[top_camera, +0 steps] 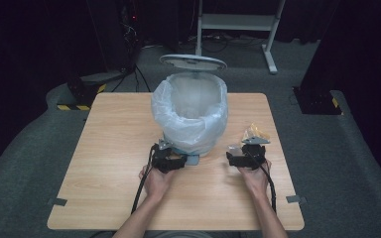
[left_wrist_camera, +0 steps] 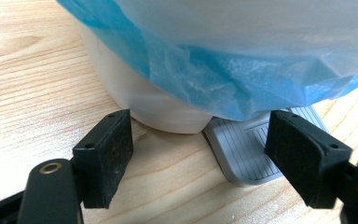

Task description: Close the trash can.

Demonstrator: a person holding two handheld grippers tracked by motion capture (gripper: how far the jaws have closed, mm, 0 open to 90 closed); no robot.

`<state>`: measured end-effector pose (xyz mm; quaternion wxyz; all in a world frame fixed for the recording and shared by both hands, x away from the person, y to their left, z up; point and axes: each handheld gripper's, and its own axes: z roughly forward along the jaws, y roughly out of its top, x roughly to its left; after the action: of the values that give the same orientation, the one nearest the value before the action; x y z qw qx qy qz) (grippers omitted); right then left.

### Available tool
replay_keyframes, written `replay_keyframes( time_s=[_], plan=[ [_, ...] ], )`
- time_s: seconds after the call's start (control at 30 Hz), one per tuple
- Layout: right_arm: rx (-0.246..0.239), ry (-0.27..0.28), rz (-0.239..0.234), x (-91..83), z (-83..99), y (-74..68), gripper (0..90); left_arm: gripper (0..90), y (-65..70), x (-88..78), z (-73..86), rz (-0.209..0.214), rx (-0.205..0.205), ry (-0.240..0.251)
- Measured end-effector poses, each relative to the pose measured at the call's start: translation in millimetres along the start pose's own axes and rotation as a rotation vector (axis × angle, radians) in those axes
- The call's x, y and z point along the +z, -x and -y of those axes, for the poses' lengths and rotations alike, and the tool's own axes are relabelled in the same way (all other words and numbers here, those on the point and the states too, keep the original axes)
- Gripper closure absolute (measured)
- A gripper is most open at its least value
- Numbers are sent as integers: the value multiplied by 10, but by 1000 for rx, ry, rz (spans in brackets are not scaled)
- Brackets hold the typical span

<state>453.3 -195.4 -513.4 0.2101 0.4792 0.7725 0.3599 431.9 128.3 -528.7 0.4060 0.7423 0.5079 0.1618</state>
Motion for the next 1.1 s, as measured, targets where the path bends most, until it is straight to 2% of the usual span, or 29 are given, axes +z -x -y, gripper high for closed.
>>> replay_keyframes(
  time_s=[0.13,0.27,0.4,0.43,0.47,0.57,0.6,0.63,0.67,0.87,0.9,1.1],
  plan=[
    [21,-36,-6,99,43,40,68,240,0,-1,1,1,-2,0],
    [24,-39,-4,115,56,61,117,242,0,-2,1,1,-1,1],
    [20,-33,1,124,71,88,232,243,-1,-2,1,2,-2,1],
    [20,-32,12,119,73,95,297,244,-1,-2,1,2,-2,1],
    [20,-32,12,119,73,95,297,244,-1,-2,2,2,-2,1],
    [18,-20,22,108,81,125,392,246,-1,-3,2,2,-2,2],
    [23,-19,26,104,84,128,428,246,0,-3,2,2,-3,2],
    [21,-14,40,93,91,148,503,246,-1,-3,2,2,-2,1],
    [21,-14,40,93,91,148,503,246,-1,-3,2,2,-2,1],
    [25,-6,54,76,102,188,697,246,0,-2,2,2,-2,2],
    [31,-4,50,69,106,216,769,246,0,-2,2,2,-2,1],
    [40,-5,38,66,109,226,840,246,0,-2,2,1,-1,1]
  ],
)
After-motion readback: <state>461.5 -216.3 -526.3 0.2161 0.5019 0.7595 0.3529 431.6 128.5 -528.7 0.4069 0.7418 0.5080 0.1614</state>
